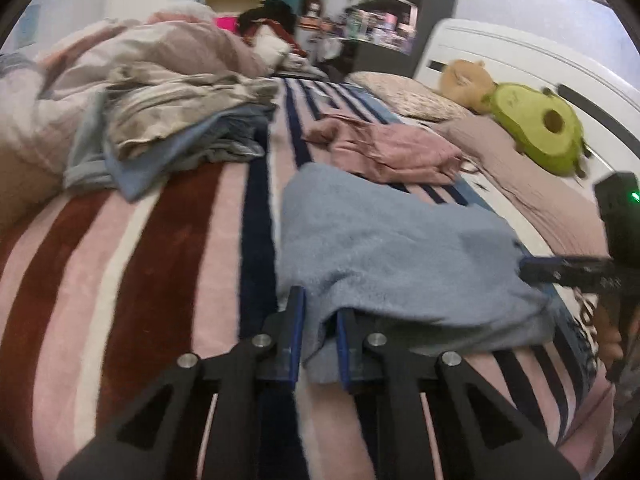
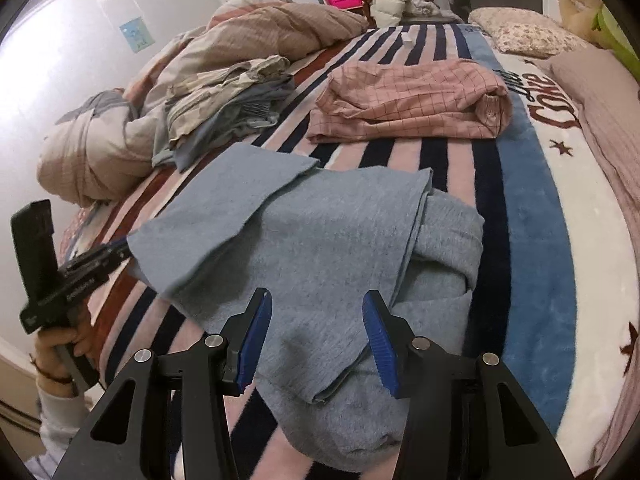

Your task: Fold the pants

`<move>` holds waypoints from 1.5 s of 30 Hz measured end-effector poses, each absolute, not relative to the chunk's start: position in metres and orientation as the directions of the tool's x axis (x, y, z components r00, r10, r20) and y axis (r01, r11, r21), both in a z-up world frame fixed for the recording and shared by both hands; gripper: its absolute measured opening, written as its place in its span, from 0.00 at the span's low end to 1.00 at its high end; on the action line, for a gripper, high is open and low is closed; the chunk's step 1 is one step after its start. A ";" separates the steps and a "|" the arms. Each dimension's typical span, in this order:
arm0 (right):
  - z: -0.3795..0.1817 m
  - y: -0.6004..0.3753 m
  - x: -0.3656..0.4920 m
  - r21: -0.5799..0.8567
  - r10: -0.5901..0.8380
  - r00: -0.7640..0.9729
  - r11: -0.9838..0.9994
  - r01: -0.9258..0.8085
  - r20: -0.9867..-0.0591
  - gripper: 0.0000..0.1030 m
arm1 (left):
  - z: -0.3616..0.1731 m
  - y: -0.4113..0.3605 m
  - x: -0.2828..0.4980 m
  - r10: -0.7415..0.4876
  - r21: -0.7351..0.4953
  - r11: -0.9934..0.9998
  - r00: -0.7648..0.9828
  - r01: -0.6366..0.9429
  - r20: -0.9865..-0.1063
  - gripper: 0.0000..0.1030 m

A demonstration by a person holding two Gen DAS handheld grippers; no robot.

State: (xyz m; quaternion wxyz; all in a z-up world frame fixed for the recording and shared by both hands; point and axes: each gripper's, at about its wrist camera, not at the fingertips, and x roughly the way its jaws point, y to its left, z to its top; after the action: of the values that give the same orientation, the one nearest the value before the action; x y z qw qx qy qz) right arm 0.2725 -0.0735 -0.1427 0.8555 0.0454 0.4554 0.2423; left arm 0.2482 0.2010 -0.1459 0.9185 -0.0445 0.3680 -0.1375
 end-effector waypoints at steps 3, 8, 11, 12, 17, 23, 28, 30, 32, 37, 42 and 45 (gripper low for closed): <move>-0.144 -0.079 0.272 0.307 0.457 0.463 0.880 -0.363 -0.760 0.42 | -0.140 0.210 0.246 -0.345 -0.237 0.939 0.676 0.251 -0.651 0.33; -0.134 -0.101 0.268 0.323 0.458 0.491 0.884 -0.339 -0.741 0.42 | -0.121 0.247 0.245 -0.516 -0.446 0.844 0.678 0.298 -0.523 0.88; -0.128 -0.118 0.269 0.314 0.435 0.517 0.898 -0.309 -0.737 0.48 | -0.119 0.258 0.267 -0.499 -0.486 0.843 0.672 0.231 -0.547 0.88; -0.127 -0.123 0.270 0.307 0.422 0.524 0.905 -0.296 -0.740 0.54 | -0.124 0.258 0.279 -0.512 -0.509 0.833 0.651 0.218 -0.561 0.88; -0.144 -0.144 0.284 0.328 0.412 0.475 0.910 -0.252 -0.777 0.68 | -0.175 0.232 0.340 -0.580 -0.586 0.794 0.488 0.160 -0.653 0.88; -0.186 -0.135 0.301 0.495 0.577 0.323 0.814 -0.305 -0.750 0.69 | -0.202 0.199 0.348 -0.630 -0.625 0.764 0.398 0.163 -0.667 0.65; -0.187 -0.121 0.304 0.515 0.606 0.345 0.793 -0.325 -0.716 0.32 | -0.193 0.192 0.332 -0.584 -0.586 0.798 0.417 0.140 -0.696 0.43; -0.181 -0.122 0.300 0.468 0.571 0.382 0.819 -0.332 -0.727 0.13 | -0.182 0.185 0.316 -0.578 -0.574 0.804 0.428 0.154 -0.694 0.39; -0.171 -0.133 0.292 0.473 0.575 0.411 0.817 -0.329 -0.708 0.11 | -0.169 0.176 0.298 -0.591 -0.571 0.798 0.433 0.191 -0.680 0.38; -0.159 -0.164 0.272 0.497 0.596 0.393 0.802 -0.330 -0.701 0.12 | -0.155 0.152 0.262 -0.577 -0.539 0.813 0.433 0.221 -0.693 0.39; -0.172 -0.181 0.262 0.468 0.561 0.354 0.825 -0.318 -0.748 0.46 | -0.181 0.155 0.263 -0.532 -0.529 0.839 0.403 0.130 -0.745 0.67; -0.178 -0.187 0.264 0.516 0.607 0.316 0.791 -0.330 -0.729 0.58 | -0.192 0.160 0.268 -0.557 -0.561 0.820 0.383 0.115 -0.737 0.69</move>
State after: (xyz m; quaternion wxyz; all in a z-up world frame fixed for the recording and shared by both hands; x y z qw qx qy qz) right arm 0.2642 -0.1870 -0.1784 0.7994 0.1370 0.5064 0.2929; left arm 0.2682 0.1603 -0.1920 0.8033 -0.2151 0.5145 -0.2091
